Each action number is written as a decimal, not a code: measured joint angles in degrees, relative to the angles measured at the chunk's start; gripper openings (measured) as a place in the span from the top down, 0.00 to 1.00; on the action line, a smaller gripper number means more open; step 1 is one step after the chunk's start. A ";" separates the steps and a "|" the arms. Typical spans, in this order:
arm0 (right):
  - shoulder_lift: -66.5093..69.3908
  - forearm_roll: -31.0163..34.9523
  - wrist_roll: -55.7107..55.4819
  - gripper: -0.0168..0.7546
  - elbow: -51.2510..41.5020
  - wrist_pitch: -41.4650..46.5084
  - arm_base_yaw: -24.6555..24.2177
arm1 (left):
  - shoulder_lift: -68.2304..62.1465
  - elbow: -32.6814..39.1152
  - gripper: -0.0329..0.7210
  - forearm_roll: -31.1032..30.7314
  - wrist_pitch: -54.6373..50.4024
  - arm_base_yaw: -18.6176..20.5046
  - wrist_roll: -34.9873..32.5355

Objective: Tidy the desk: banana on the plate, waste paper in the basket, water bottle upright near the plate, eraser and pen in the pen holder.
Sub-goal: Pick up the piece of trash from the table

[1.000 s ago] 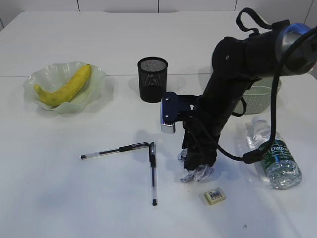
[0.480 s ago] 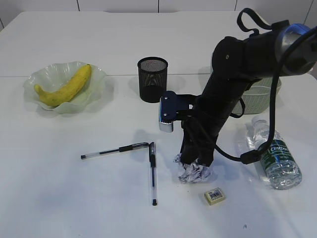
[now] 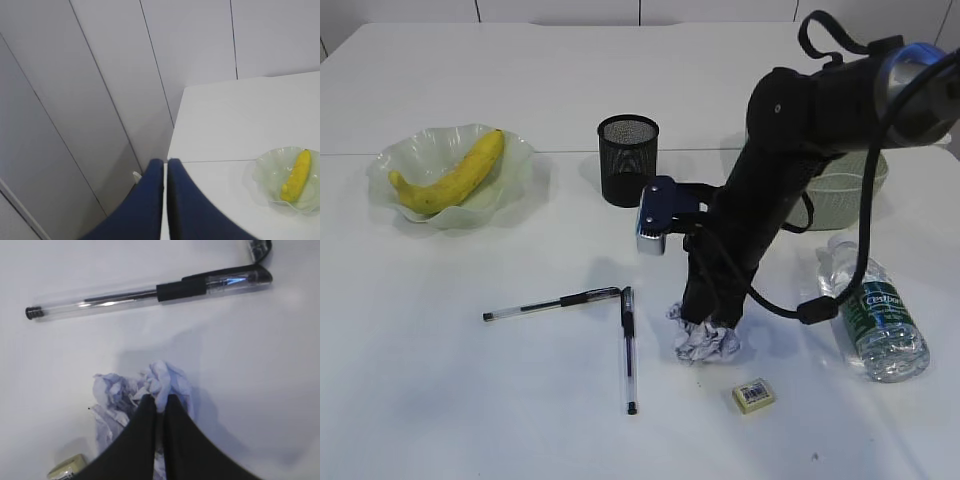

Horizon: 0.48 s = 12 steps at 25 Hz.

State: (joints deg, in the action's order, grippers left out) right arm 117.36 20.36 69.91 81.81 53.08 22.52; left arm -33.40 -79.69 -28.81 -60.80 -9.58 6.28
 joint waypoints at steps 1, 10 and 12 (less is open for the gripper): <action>0.00 0.00 -1.18 0.97 0.85 0.60 0.00 | 0.00 0.00 0.98 0.00 0.00 0.00 0.00; 0.10 0.00 -13.12 0.97 13.44 4.03 0.00 | 0.00 0.00 0.98 1.47 -0.04 0.00 0.00; 0.10 0.00 -14.94 0.97 15.93 4.25 0.00 | 0.00 0.00 0.98 1.67 -0.04 0.00 0.00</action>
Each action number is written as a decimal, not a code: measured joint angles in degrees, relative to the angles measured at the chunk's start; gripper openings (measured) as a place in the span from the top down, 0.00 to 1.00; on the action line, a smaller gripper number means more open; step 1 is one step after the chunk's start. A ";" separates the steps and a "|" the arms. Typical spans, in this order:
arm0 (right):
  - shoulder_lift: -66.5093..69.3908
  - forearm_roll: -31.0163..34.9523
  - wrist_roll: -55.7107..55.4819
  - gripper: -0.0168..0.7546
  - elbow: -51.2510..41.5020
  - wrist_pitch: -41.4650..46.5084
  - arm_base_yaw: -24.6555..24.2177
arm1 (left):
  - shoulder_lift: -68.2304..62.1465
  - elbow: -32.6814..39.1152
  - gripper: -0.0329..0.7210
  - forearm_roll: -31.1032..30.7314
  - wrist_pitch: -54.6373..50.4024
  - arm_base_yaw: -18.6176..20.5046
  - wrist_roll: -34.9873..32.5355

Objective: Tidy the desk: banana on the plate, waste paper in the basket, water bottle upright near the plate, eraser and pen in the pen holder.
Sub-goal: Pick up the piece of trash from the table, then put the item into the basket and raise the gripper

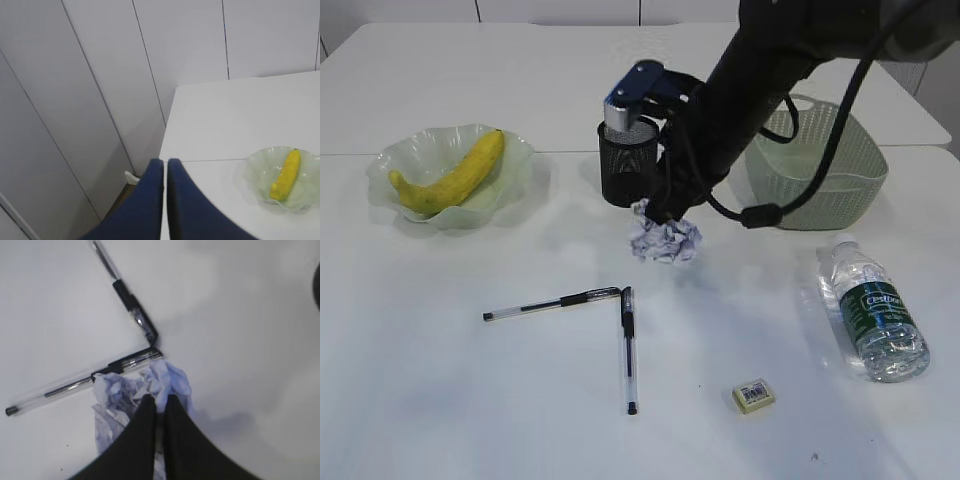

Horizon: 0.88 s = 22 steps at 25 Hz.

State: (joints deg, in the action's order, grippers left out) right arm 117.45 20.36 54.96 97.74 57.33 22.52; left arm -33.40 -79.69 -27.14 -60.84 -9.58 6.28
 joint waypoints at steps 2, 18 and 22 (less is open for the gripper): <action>0.00 0.00 -2.17 0.97 2.49 0.23 0.00 | 0.00 0.00 0.98 0.14 0.00 0.00 0.00; 0.17 -10.56 -23.15 0.98 8.53 -11.53 0.00 | 0.00 0.00 0.98 2.88 0.00 0.00 0.00; 0.17 -15.11 -29.02 0.98 8.53 -13.80 0.00 | 0.00 0.00 0.98 3.01 0.00 0.00 0.00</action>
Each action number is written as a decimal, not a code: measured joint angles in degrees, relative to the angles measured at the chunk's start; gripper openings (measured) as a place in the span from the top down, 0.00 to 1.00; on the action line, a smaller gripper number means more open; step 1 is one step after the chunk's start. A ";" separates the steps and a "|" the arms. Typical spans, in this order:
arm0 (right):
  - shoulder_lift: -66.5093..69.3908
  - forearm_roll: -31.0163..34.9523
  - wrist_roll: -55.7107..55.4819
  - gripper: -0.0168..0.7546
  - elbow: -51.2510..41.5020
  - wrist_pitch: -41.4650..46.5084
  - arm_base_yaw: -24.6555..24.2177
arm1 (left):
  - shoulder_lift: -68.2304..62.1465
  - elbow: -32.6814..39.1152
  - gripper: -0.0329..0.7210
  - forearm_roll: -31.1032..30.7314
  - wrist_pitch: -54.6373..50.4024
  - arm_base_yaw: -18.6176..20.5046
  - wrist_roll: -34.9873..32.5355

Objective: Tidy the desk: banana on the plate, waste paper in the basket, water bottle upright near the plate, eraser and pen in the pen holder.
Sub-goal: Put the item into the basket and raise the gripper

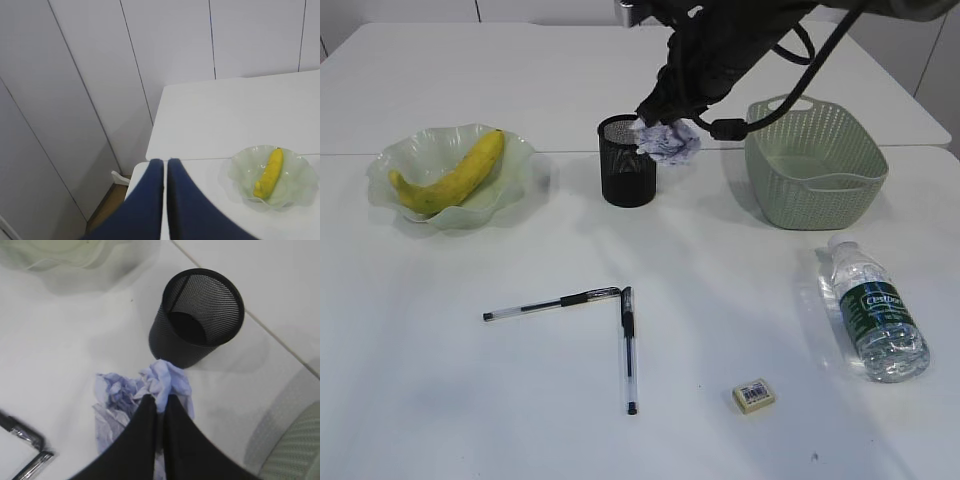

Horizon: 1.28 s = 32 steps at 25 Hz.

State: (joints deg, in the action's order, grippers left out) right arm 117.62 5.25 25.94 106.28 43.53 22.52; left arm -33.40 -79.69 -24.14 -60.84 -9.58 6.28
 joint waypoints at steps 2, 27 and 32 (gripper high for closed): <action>0.00 -3.73 -3.53 0.98 0.00 -0.76 0.00 | 0.00 0.00 0.98 0.00 0.00 0.00 0.00; 0.00 -23.70 -34.37 0.98 0.00 -1.40 -10.86 | 0.00 0.00 0.98 2.86 0.00 0.00 0.00; 0.13 -24.29 -36.91 0.98 0.00 -1.49 -13.91 | 0.00 0.00 0.98 3.56 0.00 0.00 0.00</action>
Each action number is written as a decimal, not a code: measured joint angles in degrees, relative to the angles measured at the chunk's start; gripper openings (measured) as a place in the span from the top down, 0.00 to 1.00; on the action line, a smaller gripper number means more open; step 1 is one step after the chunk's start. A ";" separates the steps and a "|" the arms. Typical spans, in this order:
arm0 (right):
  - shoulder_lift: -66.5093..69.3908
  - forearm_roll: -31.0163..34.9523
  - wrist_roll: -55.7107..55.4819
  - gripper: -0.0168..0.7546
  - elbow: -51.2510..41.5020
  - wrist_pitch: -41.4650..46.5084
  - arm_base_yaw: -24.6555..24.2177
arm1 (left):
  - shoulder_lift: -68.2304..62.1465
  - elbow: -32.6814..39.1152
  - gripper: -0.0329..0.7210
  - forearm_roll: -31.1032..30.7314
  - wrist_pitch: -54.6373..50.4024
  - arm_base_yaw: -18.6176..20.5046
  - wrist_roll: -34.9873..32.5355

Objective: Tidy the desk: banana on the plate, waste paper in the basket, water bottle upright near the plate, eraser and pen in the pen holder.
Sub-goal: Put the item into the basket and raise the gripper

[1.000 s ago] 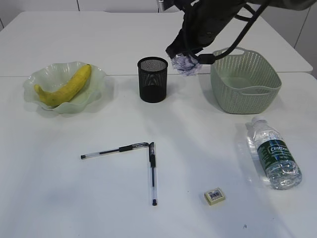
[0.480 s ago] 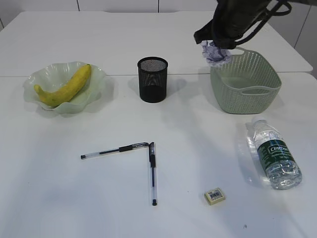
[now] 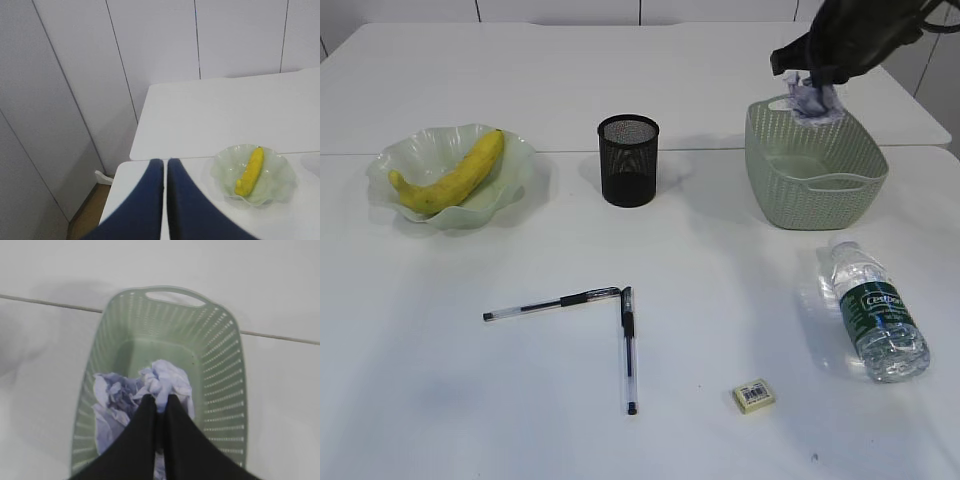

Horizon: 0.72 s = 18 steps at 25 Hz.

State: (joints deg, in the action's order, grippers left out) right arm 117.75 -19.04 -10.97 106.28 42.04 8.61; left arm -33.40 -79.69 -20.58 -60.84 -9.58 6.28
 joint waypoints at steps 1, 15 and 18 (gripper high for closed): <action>0.00 -0.32 -0.73 0.98 0.00 0.00 -0.53 | 0.00 0.00 0.98 0.34 0.00 0.00 0.00; 2.17 -2.34 -7.60 0.98 0.00 -2.26 -1.82 | 0.00 0.09 0.98 2.02 0.00 0.00 0.00; 3.14 -2.34 -8.12 0.98 0.00 -2.39 -1.82 | 0.00 0.09 0.98 2.02 0.00 0.00 0.00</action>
State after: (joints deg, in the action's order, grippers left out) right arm 120.89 -21.38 -19.09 106.28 39.65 6.79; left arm -33.40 -79.60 -18.56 -60.84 -9.58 6.28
